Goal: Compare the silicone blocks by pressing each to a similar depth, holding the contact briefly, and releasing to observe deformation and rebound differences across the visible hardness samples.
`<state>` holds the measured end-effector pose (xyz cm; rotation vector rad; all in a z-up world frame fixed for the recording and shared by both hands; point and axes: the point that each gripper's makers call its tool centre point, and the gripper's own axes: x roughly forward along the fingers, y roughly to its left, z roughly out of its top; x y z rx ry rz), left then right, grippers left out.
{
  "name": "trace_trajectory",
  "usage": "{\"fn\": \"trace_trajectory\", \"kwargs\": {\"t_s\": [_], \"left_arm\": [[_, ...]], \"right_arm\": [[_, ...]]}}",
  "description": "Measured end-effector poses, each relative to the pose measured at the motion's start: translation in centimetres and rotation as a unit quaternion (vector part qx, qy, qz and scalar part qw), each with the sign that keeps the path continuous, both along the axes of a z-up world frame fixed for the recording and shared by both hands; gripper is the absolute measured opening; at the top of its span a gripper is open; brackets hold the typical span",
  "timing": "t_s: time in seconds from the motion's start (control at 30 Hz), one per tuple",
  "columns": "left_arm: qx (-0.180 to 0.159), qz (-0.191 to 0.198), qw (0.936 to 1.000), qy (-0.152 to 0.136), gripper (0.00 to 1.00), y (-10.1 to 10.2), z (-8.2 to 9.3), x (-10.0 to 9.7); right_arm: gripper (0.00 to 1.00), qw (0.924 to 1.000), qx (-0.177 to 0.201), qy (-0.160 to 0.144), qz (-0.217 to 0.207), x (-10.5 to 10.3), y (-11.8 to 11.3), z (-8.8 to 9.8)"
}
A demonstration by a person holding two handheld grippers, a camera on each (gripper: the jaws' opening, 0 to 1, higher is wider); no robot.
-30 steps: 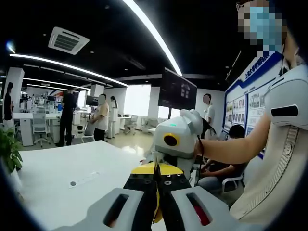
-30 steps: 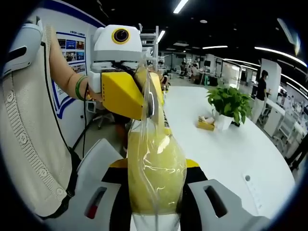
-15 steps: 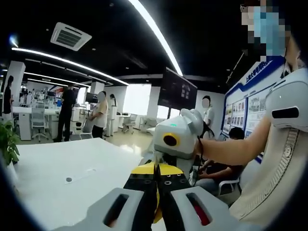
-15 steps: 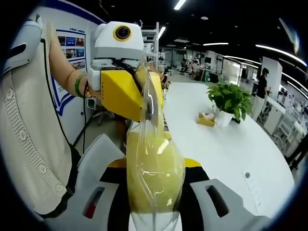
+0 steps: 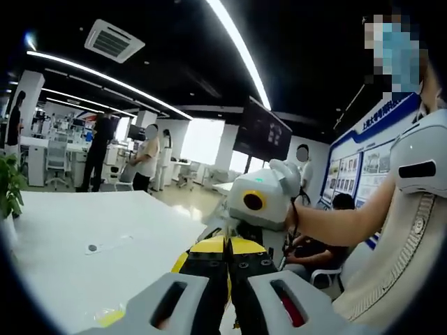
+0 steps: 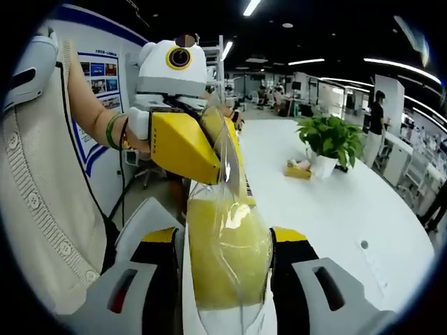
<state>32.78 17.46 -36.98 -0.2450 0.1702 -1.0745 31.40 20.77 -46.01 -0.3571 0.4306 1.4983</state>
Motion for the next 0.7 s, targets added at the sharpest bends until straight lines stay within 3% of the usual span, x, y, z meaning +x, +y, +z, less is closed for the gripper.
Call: {"fn": "trace_trajectory", "kwargs": {"t_s": [0.2, 0.37, 0.43, 0.5, 0.6, 0.7], "left_arm": [[-0.008, 0.000, 0.9999, 0.013, 0.00, -0.8, -0.4, 0.5], [-0.011, 0.001, 0.9996, 0.028, 0.00, -1.6, -1.1, 1.0], [-0.013, 0.003, 0.9993, 0.035, 0.00, -1.8, -1.5, 1.2], [-0.014, 0.006, 0.9990, 0.041, 0.00, -2.1, -1.8, 1.5], [-0.016, 0.011, 0.9987, 0.047, 0.00, -2.5, -2.4, 1.9], [-0.026, 0.015, 0.9973, 0.067, 0.00, -3.0, -3.5, 2.5]], "right_arm": [[0.65, 0.9991, 0.026, -0.009, -0.033, 0.6, -1.2, -0.1], [0.70, 0.9948, 0.064, -0.021, -0.077, 1.4, -2.6, 0.4], [0.71, 0.9912, 0.080, -0.034, -0.100, 2.0, -3.5, 0.5], [0.75, 0.9885, 0.096, -0.026, -0.114, 1.7, -4.2, 0.5], [0.80, 0.9845, 0.095, -0.035, -0.143, 1.9, -5.8, -0.2], [0.81, 0.9736, 0.121, -0.036, -0.190, 2.3, -7.7, -0.3]]}}
